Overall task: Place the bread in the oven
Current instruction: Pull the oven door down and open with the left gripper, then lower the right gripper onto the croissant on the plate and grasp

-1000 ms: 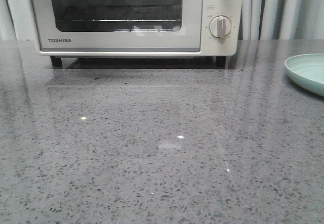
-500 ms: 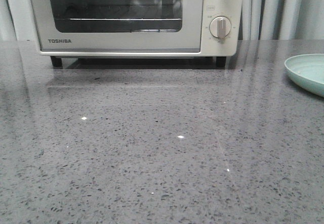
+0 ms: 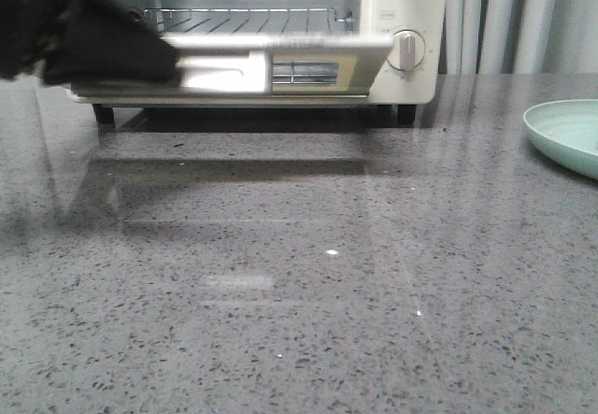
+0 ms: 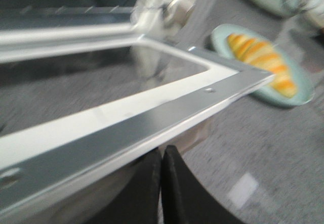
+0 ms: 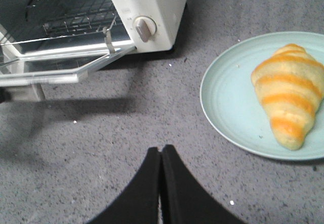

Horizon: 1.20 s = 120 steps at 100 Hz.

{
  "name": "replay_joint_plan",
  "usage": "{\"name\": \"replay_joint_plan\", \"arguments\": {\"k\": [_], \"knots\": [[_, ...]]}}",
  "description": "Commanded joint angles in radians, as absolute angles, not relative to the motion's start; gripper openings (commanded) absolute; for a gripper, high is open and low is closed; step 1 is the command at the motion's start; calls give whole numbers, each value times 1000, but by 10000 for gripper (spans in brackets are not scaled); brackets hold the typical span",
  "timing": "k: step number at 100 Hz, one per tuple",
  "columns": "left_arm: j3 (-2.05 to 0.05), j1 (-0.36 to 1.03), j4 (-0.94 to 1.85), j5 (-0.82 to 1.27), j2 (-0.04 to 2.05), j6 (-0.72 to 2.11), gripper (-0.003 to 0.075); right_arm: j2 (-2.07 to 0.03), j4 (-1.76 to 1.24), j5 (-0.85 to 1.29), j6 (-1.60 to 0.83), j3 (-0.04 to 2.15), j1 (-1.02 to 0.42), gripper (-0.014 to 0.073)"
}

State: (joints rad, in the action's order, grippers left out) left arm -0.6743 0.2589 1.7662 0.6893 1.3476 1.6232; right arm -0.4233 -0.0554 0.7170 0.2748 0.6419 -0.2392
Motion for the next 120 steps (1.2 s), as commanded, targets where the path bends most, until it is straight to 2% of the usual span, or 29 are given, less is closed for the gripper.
{"name": "replay_joint_plan", "arguments": {"k": [1,34,56,66,78,86,120], "knots": [[-656,254,1866,705,1202,1616,-22,-439,-54,688,261,677,-241,-58],[-640,254,1857,562,727,1586,-22,-439,-55,709,261,675,-241,-58],[-640,254,1698,454,464,1428,-22,-512,15,696,261,677,-239,-39],[-640,254,1616,415,369,1360,-22,-590,56,696,261,677,-239,75],[-640,254,1572,406,305,1322,-22,-695,109,694,261,711,-239,351],[-640,254,1572,406,286,1320,-22,-773,164,712,261,765,-239,453],[-640,254,1565,409,281,1300,-22,-1137,322,1023,261,1138,-238,374]]}}
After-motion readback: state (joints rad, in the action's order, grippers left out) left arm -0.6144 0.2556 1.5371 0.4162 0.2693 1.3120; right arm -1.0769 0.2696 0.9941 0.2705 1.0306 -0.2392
